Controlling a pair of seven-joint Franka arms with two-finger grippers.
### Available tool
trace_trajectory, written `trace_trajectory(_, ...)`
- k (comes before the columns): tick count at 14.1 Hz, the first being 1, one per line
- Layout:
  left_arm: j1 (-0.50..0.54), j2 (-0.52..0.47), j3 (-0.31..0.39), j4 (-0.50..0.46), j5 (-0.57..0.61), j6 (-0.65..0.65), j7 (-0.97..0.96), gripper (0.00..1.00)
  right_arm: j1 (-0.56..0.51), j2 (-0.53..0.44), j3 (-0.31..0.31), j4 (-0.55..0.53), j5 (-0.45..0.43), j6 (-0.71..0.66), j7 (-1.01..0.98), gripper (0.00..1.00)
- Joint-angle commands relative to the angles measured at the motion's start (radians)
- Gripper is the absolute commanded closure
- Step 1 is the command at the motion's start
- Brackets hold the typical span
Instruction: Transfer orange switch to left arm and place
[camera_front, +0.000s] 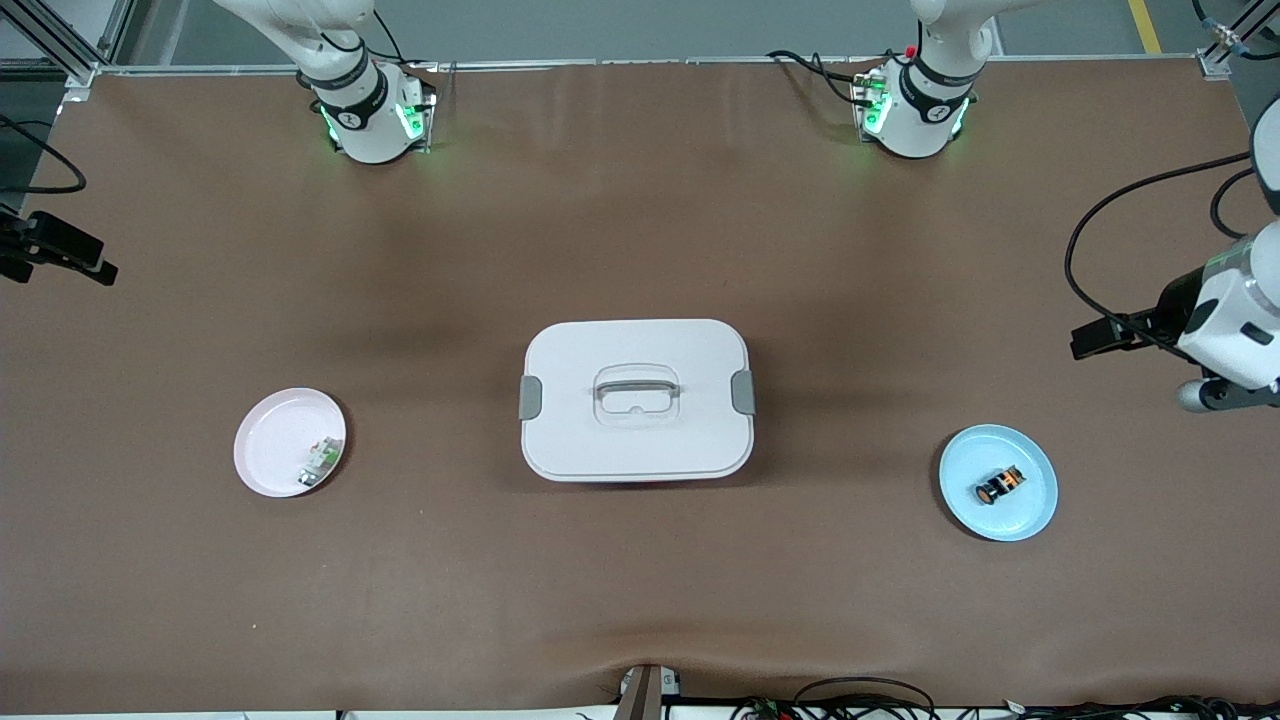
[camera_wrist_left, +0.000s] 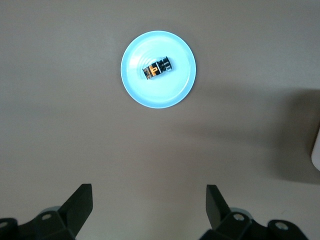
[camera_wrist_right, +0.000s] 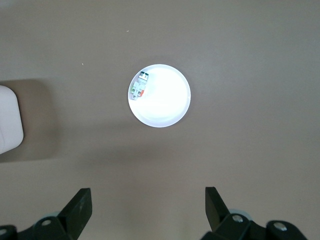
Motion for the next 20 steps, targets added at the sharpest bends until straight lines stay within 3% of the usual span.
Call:
trace_trajectory(1, 0.002, -0.079, -0.006, -0.005, -0.007, -0.051, -0.004, 0.0, -0.008, 0.008, 0.009, 0.023, 0.003, -0.013, 0.008, 0.0)
trace_trajectory(13, -0.003, -0.207, 0.012, -0.04, -0.019, -0.066, 0.019, 0.0, -0.008, 0.008, 0.009, 0.029, 0.003, -0.015, 0.008, 0.0)
trace_trajectory(14, -0.018, -0.227, 0.027, -0.063, -0.018, -0.065, 0.019, 0.0, -0.008, 0.008, 0.009, 0.031, 0.003, -0.015, 0.008, 0.0)
trace_trajectory(17, -0.18, -0.292, 0.194, -0.138, -0.019, -0.065, 0.02, 0.0, -0.008, 0.008, 0.009, 0.031, 0.004, -0.015, 0.008, 0.0)
trace_trajectory(20, -0.202, -0.313, 0.219, -0.153, -0.024, -0.065, 0.058, 0.0, -0.008, 0.008, 0.009, 0.031, 0.004, -0.015, 0.007, 0.0)
